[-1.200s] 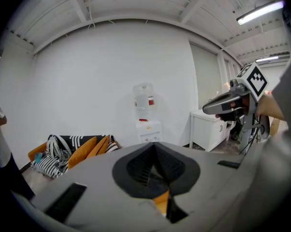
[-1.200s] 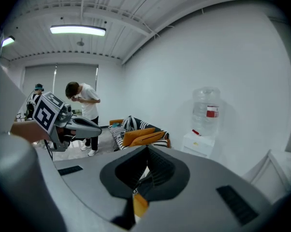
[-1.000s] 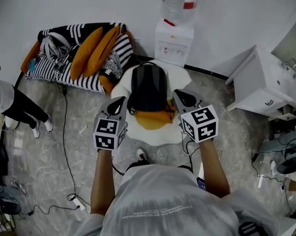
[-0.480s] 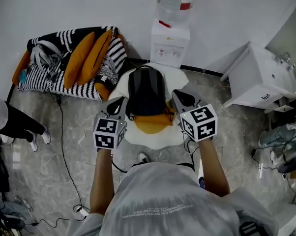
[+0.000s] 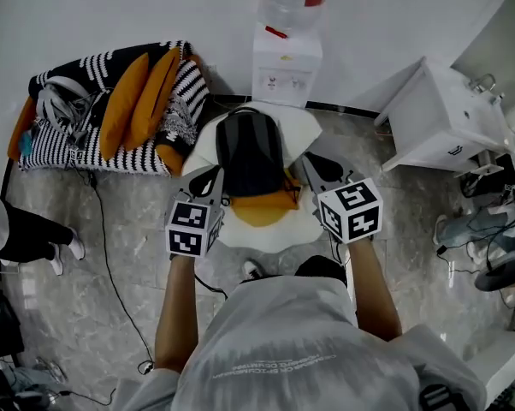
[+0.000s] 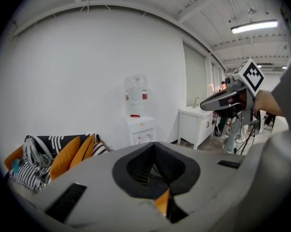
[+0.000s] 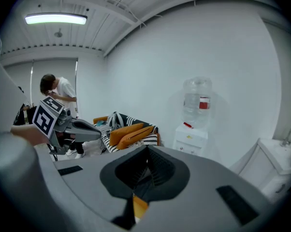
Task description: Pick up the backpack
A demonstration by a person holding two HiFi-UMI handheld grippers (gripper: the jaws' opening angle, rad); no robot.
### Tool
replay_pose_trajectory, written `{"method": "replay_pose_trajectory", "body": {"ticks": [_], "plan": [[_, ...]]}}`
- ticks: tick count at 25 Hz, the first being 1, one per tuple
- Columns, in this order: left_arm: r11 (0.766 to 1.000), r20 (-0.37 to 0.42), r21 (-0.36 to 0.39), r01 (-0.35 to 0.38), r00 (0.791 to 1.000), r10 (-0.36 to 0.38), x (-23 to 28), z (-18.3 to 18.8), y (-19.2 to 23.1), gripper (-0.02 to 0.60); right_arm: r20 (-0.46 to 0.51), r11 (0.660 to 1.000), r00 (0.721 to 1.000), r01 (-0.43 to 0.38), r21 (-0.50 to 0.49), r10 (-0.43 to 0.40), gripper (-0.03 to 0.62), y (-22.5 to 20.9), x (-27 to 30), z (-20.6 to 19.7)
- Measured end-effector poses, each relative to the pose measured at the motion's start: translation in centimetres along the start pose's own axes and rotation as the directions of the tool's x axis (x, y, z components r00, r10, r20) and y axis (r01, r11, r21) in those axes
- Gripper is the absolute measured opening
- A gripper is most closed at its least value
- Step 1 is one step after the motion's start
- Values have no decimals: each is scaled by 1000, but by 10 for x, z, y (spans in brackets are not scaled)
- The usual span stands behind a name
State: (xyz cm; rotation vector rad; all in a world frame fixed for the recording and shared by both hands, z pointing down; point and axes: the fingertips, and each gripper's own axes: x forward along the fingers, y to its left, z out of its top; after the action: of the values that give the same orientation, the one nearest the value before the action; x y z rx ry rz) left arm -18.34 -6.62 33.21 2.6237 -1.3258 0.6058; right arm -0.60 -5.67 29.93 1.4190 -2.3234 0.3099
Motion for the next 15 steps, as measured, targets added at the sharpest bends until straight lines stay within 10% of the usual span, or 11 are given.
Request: {"method": "replay_pose_trajectory", "body": {"ticks": [15], "plan": [[1000, -99, -6, -22, 995, 21, 49, -9, -1, 21, -45, 998, 998, -45, 54, 47, 3, -45, 37, -31]]}}
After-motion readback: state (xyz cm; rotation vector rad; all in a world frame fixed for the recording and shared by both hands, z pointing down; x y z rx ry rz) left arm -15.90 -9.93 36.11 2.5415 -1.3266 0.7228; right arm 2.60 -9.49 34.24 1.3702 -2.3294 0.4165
